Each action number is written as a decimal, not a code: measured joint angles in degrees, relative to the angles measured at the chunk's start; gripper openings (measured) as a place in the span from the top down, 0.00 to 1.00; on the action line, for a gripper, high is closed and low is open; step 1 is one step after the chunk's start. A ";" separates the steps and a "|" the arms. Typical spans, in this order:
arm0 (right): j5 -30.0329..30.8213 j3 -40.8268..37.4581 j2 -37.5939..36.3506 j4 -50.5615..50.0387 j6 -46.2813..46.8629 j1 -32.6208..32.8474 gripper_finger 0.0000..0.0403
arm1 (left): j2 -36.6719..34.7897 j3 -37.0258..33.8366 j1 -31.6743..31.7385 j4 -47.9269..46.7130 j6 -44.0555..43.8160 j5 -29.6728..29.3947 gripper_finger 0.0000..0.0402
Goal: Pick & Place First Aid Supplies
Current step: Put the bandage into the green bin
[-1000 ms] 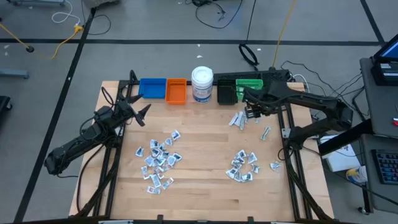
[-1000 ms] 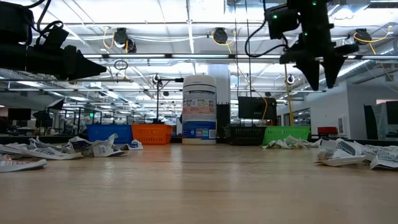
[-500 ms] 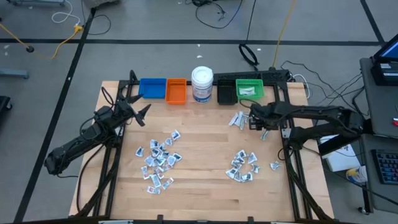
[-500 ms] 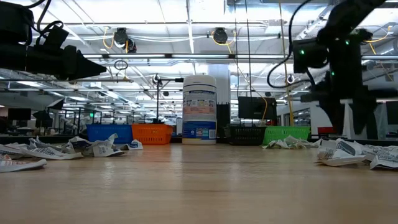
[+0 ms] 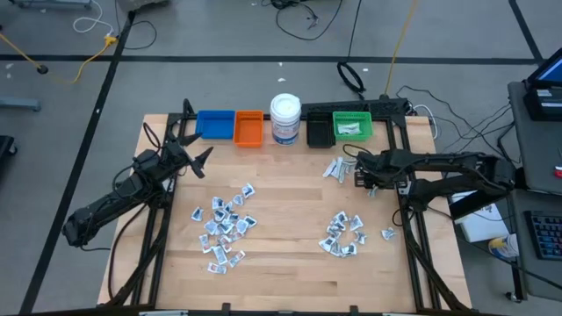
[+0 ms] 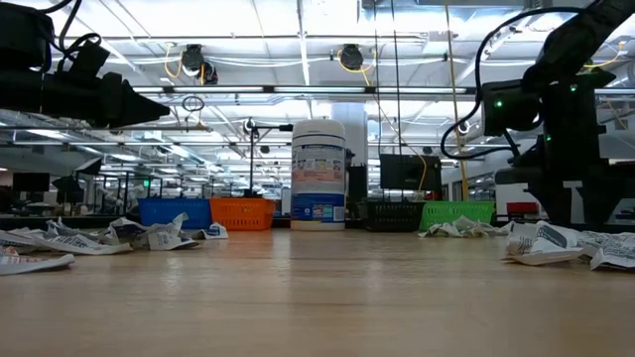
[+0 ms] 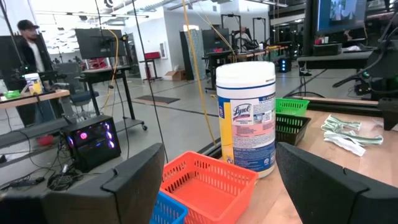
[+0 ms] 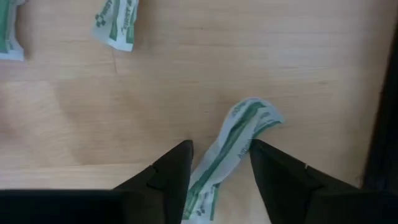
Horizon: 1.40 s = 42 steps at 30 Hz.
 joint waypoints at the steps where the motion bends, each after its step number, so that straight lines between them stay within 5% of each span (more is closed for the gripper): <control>1: -0.10 0.00 -0.03 0.15 -0.07 0.00 0.64 | -0.02 0.00 0.00 0.00 0.00 0.00 0.23; 11: -1.71 -0.05 -1.56 0.40 -4.34 0.02 0.98 | 0.00 0.00 -0.02 0.00 0.00 0.00 0.23; 19: -6.67 2.81 -6.37 -4.98 -9.97 -0.06 0.99 | 0.00 0.00 -0.01 0.01 0.00 -0.01 0.23; 42: -9.48 20.10 -5.54 -26.51 -51.03 -2.14 1.00 | -0.01 0.00 -0.01 0.02 0.00 0.00 0.23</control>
